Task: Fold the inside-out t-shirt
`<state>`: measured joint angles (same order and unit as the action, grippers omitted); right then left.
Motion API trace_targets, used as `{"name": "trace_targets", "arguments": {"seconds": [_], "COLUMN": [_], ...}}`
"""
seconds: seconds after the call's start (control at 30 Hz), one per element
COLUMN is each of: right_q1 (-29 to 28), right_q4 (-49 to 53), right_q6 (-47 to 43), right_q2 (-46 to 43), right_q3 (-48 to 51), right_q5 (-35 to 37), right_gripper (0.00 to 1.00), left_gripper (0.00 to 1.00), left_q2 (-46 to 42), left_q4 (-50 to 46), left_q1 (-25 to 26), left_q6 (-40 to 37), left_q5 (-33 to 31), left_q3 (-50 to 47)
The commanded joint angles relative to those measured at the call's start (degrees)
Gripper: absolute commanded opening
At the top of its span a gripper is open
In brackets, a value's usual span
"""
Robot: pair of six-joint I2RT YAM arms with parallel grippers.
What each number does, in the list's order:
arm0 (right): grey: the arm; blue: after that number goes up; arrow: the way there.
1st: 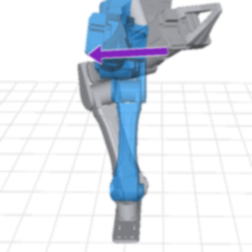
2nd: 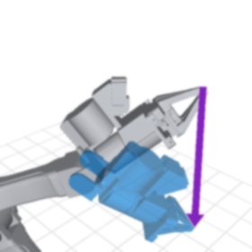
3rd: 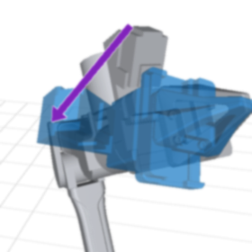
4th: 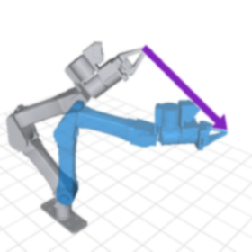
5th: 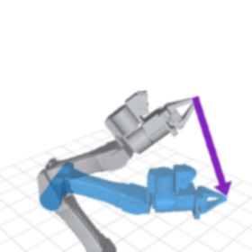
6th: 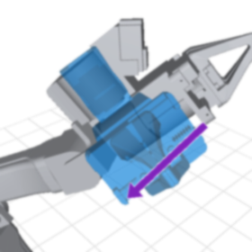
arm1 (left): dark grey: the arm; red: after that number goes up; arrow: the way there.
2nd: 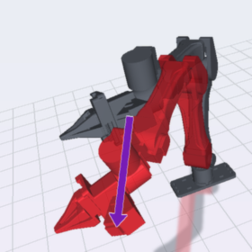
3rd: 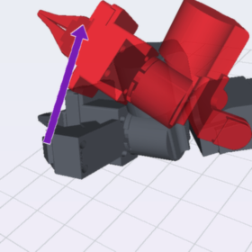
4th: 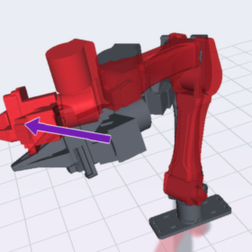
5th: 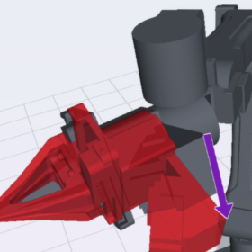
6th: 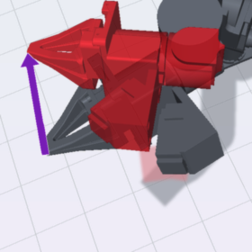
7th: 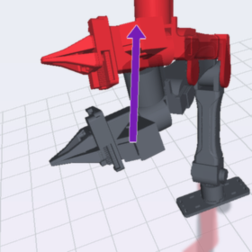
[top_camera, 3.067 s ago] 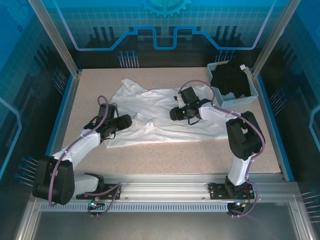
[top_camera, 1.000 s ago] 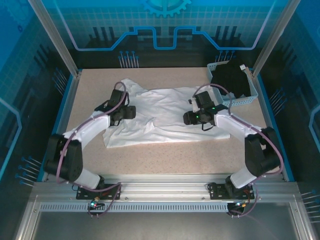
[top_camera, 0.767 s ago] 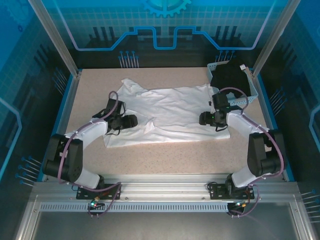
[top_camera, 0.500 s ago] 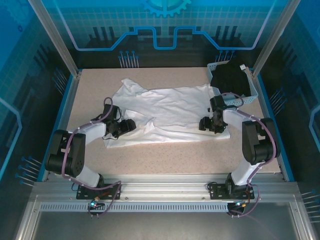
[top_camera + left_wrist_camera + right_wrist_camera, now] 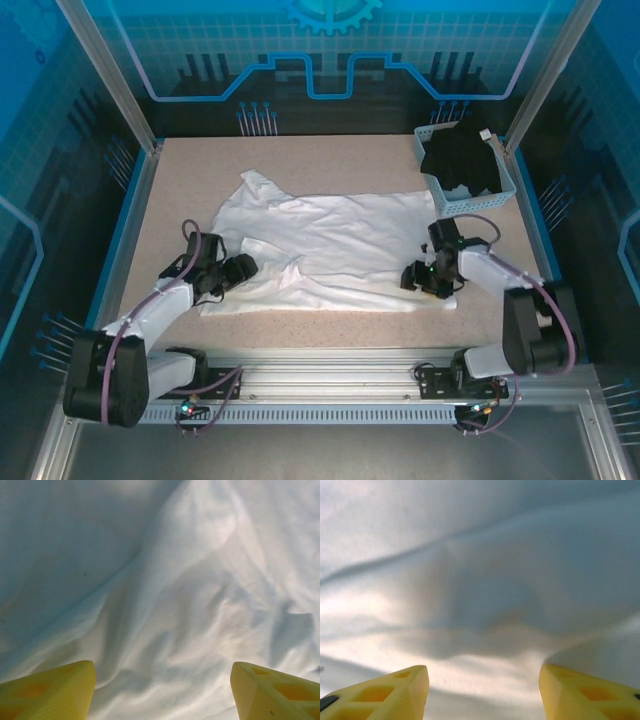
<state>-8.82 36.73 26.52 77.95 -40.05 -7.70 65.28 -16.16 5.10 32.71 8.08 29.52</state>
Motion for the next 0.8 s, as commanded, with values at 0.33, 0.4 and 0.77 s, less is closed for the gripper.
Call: {"name": "trace_targets", "arguments": {"seconds": [0.33, 0.4, 0.77], "right_q1": [-4.5, -4.8, -4.6], "right_q4": [-6.1, -6.8, -7.7], "right_q6": [1.8, 1.7, -7.5], "right_q2": [0.8, 1.1, 3.6], "right_q3": [-5.6, -5.8, -14.2], "right_q5": [0.5, 0.7, 11.5], "right_gripper": [0.63, 0.63, 0.66], "left_gripper": [0.69, 0.69, 0.72], "left_q2": [25.5, 31.6, 27.3], "left_q4": [10.1, 9.9, 7.1], "left_q1": [2.0, 1.3, 0.0], "left_q6": [-2.2, -2.4, -4.7], "left_q5": [2.1, 1.6, 0.8], "left_q3": [17.4, 21.0, 24.7]}}
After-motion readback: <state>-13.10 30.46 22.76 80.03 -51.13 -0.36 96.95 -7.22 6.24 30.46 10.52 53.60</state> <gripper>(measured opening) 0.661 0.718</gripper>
